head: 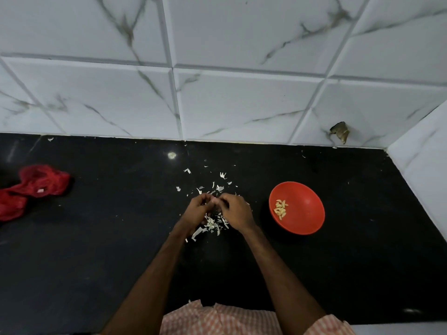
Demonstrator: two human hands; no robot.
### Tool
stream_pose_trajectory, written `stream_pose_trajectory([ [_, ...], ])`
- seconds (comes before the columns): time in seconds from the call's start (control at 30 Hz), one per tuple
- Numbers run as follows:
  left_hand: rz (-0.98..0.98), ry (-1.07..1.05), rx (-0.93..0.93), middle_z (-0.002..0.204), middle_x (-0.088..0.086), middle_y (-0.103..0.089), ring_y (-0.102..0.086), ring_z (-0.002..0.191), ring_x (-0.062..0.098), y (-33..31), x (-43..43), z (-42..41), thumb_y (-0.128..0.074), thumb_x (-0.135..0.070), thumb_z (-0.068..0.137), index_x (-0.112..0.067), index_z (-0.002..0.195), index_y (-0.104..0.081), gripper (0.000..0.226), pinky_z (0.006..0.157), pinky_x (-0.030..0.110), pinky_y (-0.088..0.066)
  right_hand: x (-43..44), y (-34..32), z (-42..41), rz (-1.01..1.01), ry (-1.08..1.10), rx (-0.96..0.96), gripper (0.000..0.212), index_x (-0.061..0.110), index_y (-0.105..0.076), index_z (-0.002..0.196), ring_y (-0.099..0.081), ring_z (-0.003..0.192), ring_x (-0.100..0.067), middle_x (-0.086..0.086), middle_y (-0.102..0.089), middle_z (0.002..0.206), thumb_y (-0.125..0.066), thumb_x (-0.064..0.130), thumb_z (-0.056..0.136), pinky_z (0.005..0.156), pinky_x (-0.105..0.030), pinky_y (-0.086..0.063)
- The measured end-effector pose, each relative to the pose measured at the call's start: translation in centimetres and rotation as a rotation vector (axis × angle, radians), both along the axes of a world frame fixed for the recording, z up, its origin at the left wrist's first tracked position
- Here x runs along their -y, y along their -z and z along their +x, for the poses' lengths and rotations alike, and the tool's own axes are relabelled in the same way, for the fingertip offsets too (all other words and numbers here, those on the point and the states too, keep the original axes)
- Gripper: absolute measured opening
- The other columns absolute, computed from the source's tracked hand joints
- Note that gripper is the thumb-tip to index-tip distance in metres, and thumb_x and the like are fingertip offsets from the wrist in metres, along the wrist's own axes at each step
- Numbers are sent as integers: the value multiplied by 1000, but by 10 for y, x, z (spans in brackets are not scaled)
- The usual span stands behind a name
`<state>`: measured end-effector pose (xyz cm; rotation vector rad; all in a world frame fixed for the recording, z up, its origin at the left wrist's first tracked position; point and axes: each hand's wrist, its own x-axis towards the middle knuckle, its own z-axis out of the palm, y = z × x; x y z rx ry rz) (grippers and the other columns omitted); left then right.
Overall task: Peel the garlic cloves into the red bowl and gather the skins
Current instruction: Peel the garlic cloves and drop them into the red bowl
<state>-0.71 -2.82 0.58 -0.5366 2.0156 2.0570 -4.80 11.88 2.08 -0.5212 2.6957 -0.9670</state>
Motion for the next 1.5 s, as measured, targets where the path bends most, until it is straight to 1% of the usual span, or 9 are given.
stream_pose_trajectory([
  [0.17,86,42,134,72,-4,-48,-32,53,5,-5,-2,-2,-43,-19,105,-19,93,-50,14,40,16,-19,8,3,4,33,-12,14,32,21,-52,84,-53,72,-14,10,-56,76,-44,44,104,65,-32,-37],
  [0.47,-142,95,21,69,0,-43,-36,53,7,-1,-9,-9,-40,-18,107,-15,89,-44,19,38,21,-27,23,17,5,-111,272,221,37,22,-46,66,-54,74,-19,6,-55,71,-45,26,102,67,-34,-39],
  [0.53,-152,121,60,70,-2,-44,-38,53,6,1,-8,-10,-39,-20,107,-16,91,-45,18,38,19,-28,25,19,5,-89,295,244,36,22,-50,69,-58,81,-23,-1,-61,80,-42,28,103,72,-37,-41],
  [0.63,-148,157,121,71,-4,-49,-43,57,5,2,-10,-11,-39,-27,108,-18,95,-46,18,39,18,-29,24,19,6,-62,319,245,36,12,-65,92,-59,96,-26,-10,-67,100,-37,32,106,77,-35,-38],
  [0.77,-112,75,114,70,0,-53,-45,57,11,2,-7,-15,-41,-25,107,-13,93,-51,21,43,22,-31,22,17,0,-79,261,194,34,17,-63,86,-63,84,-22,-3,-68,87,-44,37,105,70,-32,-42],
  [0.9,-402,25,36,81,3,-58,-50,71,14,5,2,-11,-43,-19,104,-5,95,-59,23,61,27,-39,9,14,-12,-246,356,214,20,18,-67,89,-67,79,-11,5,-71,83,-61,35,98,72,-29,-52],
  [1.07,-628,121,16,92,2,-66,-63,83,18,11,6,-11,-53,-22,100,-12,98,-59,11,73,31,-51,-19,15,-16,-208,358,180,11,16,-74,103,-63,82,1,7,-73,91,-69,20,93,77,-16,-47],
  [1.33,-896,188,-43,111,-4,-63,-62,99,20,4,-1,-14,-51,-31,99,-24,110,-58,15,84,39,-50,-23,1,-12,-1,301,100,11,24,-73,101,-63,86,-2,13,-71,99,-73,25,90,77,-25,-50],
  [1.5,-890,284,-54,102,3,-69,-65,95,25,-9,-14,-21,-44,-35,101,-21,108,-62,24,80,37,-48,-13,-3,-9,130,159,-49,7,20,-67,95,-64,91,-13,7,-69,100,-68,24,90,71,-27,-42],
])
